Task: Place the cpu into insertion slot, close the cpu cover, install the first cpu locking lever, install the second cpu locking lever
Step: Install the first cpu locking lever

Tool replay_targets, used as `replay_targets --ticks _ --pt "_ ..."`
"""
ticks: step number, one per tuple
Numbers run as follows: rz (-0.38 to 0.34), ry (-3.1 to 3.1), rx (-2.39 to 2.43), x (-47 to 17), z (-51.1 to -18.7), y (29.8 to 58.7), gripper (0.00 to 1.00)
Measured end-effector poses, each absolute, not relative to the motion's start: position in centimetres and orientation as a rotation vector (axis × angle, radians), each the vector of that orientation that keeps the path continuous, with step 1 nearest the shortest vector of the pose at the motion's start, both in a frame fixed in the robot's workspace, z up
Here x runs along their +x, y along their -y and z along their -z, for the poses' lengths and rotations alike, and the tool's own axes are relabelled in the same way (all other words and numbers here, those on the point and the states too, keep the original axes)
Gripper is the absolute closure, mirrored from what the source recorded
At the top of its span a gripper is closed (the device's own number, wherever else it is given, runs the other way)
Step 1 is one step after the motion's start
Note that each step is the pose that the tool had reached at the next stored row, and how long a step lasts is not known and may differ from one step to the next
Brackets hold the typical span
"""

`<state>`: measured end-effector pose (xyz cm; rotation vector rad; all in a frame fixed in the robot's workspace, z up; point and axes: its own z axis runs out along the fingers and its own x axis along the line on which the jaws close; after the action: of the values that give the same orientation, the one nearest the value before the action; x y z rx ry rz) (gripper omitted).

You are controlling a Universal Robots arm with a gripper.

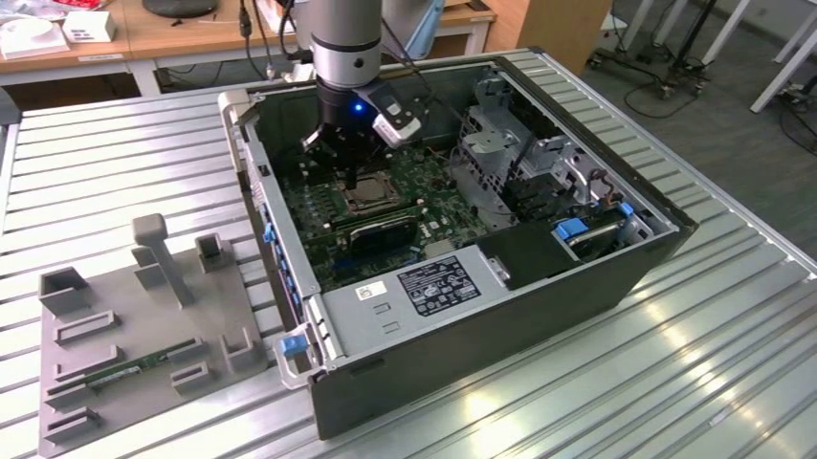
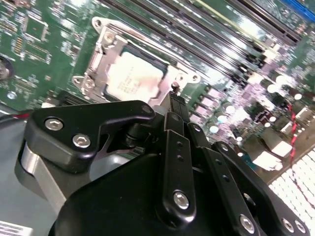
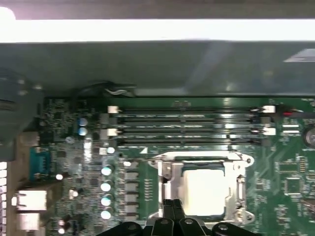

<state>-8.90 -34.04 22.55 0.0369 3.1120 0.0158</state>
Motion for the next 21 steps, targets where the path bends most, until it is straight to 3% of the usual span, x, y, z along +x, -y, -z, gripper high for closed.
replay_targets --ticks 12,21 --pt "-0.016 -3.11 0.037 -11.2 -22.5 34.0 0.89" --pt "-0.069 -3.108 0.038 -11.7 -22.7 34.0 0.89"
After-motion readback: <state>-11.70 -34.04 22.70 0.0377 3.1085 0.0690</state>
